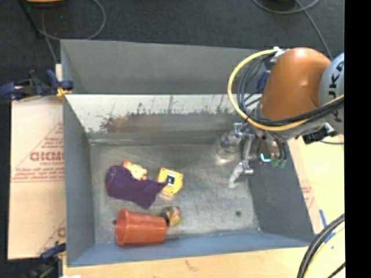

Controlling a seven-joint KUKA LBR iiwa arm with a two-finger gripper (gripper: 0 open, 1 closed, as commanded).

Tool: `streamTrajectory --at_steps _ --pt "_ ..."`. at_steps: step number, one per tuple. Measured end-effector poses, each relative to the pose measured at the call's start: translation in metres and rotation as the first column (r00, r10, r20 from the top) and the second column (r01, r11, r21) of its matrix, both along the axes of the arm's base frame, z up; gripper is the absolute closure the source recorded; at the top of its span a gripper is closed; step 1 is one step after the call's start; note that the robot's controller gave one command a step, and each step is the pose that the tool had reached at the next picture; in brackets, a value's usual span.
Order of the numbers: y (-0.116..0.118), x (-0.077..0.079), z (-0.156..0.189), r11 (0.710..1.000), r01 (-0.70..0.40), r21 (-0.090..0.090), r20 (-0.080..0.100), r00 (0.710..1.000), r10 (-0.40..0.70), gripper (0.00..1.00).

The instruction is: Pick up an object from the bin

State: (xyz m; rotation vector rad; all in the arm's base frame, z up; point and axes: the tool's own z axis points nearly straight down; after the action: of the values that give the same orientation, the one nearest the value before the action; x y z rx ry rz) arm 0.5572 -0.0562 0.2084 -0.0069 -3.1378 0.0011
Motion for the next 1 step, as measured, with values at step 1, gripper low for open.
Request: streamTrajectory --at_steps 1 --pt "0.0001 0.0016 0.0043 1.0 -0.001 -0.001 0.008 1.0 0.001 0.0"
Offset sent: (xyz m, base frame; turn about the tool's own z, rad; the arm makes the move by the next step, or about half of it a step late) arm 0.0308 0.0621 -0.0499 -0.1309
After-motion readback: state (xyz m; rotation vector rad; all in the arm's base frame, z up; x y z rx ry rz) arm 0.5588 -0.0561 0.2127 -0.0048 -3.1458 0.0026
